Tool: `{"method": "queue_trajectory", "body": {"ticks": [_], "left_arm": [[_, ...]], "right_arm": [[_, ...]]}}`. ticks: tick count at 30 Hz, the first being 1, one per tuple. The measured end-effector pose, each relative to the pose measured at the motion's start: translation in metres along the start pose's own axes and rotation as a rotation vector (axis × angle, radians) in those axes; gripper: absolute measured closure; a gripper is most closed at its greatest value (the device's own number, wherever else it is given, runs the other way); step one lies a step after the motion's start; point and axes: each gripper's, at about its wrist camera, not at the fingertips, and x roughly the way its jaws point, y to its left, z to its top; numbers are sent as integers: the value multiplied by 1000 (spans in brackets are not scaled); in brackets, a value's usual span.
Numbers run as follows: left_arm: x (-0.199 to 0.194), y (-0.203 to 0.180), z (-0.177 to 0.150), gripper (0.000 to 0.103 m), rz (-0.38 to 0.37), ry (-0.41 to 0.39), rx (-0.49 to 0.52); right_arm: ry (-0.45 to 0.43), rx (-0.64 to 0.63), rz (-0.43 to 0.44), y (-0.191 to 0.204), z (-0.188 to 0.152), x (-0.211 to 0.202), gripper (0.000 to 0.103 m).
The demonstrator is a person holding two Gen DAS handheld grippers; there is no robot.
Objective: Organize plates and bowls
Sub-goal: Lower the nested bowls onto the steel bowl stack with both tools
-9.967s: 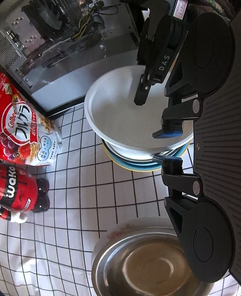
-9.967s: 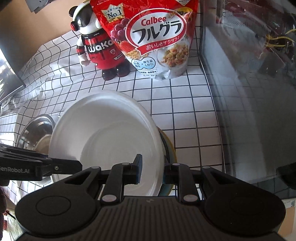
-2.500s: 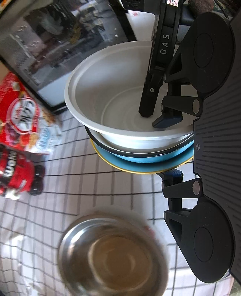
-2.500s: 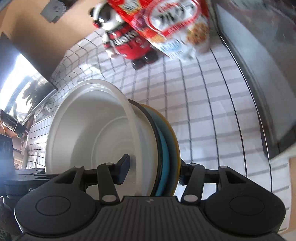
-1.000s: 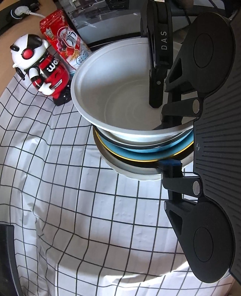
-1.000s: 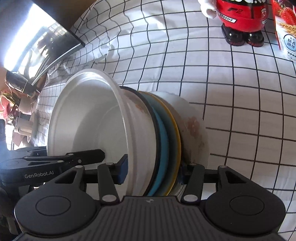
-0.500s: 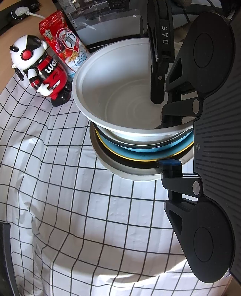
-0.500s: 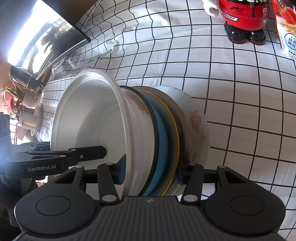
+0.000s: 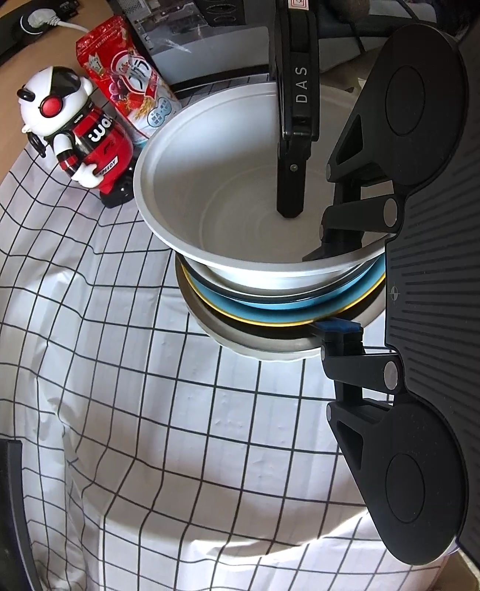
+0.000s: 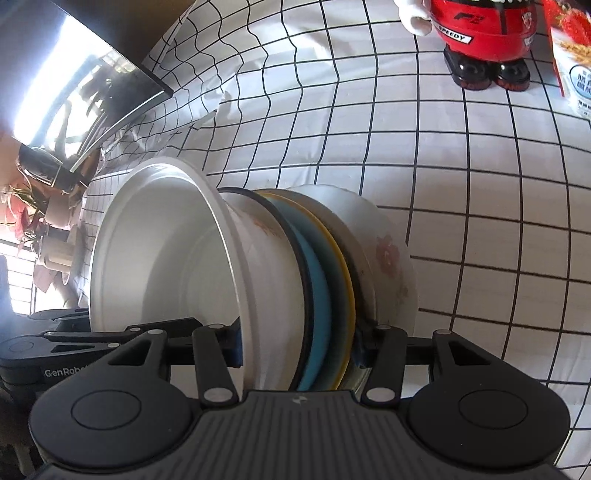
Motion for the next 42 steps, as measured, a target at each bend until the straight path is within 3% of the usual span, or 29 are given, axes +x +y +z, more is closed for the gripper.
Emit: {"method": "queue_trajectory", "body": {"ticks": [9,17,19,30,34,39,42], "left_arm": [[-2,-18,3,70,95,-3,96],[-8,-19,5,65,103,19,113],[-15,-19,6,70,123,-7,129],[-25,-15,9,70,121,-62,114],[-27,-8,6,70,121,-107,116],[-27,-1,8,70,68,-130,126],[-25,0,9,70,56,-138,168]], "right_arm": [[-9,-8,5,1,-3,-2,54],[-2,-28,10,2,-8,-5,54],[-18,-49,4,6,-8,-7,54],[-64,-92,-35,12,-14,-17,55],[-125,-127,-71,18,-22,-31,55],[-282,-199,-180,30,-30,-58,54],[-305,-169,-212,30,-28,-63,54]]}}
